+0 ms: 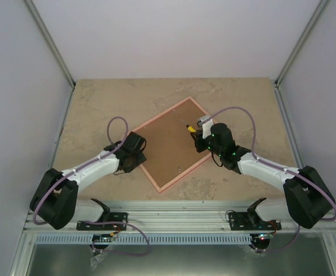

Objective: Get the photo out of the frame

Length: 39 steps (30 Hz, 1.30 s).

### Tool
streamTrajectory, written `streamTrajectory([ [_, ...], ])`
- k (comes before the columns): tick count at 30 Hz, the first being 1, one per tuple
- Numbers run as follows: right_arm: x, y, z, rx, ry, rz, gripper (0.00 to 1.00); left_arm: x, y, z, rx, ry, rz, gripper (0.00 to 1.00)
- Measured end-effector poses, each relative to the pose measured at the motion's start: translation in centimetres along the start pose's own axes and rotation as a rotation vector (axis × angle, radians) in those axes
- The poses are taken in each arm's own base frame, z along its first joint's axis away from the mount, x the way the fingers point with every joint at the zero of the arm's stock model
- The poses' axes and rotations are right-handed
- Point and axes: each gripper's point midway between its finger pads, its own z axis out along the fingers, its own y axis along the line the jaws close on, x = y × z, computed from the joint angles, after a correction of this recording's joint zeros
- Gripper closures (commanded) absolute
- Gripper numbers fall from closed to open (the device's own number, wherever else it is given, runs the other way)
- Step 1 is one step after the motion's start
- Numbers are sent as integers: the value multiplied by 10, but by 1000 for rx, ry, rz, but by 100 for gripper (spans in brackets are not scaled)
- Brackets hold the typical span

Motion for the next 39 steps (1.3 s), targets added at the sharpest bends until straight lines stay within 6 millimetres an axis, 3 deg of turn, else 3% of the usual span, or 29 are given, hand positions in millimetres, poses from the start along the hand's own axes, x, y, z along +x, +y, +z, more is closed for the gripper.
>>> streamTrajectory([
  [4,-1,-1,-1,4,-4,0,100,-33,-30,-25,-36,-80,122,28],
  [9,-1,-1,-4,5,-8,-1,100,-85,-72,-52,-75,-211,334,29],
  [13,-1,-1,-4,6,-9,-1,99,-121,-84,-49,-124,-233,482,29],
  [16,-1,-2,-4,8,-10,-1,100,-135,-83,-35,-159,-201,580,28],
  [22,-1,-1,-5,6,-14,-5,99,-144,-68,3,-199,-105,727,28],
  [29,-3,1,-6,6,-24,-9,100,-162,-49,37,-138,-9,698,28],
  [39,-3,1,-7,14,-24,-11,100,-149,-54,70,-67,102,707,30],
])
